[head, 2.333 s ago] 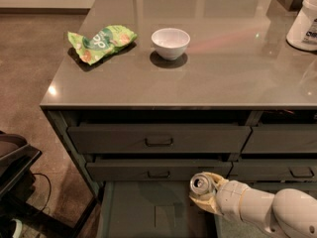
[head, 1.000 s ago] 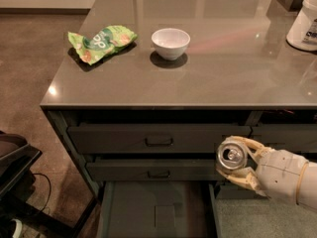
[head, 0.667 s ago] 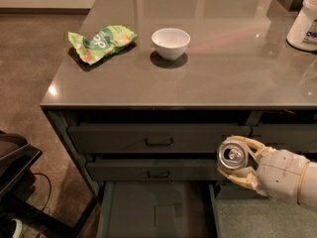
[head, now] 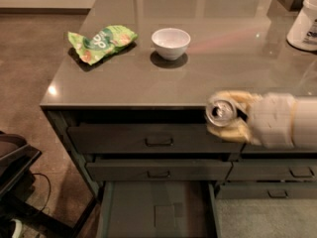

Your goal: Pick 7up can from bottom drawer and place on counter

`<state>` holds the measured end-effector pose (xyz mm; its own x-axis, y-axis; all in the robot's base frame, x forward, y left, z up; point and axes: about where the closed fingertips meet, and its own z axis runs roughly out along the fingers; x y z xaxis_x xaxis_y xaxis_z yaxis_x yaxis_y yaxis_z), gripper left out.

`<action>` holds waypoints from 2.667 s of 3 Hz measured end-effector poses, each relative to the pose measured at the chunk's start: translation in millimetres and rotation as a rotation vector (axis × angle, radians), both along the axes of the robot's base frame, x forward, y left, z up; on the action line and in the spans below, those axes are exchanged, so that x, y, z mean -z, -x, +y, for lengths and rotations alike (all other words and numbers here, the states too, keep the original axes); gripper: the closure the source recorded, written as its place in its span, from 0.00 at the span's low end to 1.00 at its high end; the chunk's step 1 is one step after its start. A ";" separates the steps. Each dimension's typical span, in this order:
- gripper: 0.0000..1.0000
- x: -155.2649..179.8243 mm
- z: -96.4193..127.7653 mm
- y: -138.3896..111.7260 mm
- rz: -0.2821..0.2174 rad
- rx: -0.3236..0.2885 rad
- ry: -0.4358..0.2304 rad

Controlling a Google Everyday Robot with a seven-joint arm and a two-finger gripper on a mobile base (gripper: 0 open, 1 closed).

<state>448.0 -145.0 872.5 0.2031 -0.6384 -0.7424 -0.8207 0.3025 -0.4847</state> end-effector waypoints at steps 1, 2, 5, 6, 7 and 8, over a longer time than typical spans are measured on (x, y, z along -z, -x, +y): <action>1.00 -21.4 23.1 -44.7 -0.034 -0.109 -0.017; 1.00 -39.4 43.8 -89.3 -0.059 -0.193 -0.024; 0.81 -60.8 74.7 -161.5 -0.086 -0.248 -0.022; 0.58 -60.8 74.7 -161.5 -0.086 -0.248 -0.022; 0.35 -61.0 76.3 -162.8 -0.095 -0.249 -0.020; 0.12 -53.6 79.5 -168.3 -0.084 -0.245 -0.021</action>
Offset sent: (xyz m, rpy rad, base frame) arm 0.1484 0.0695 0.0650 0.0319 -0.0982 0.2995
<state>616.3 -65.5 926.1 0.4115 -0.5470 -0.7290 -0.8281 0.1099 -0.5498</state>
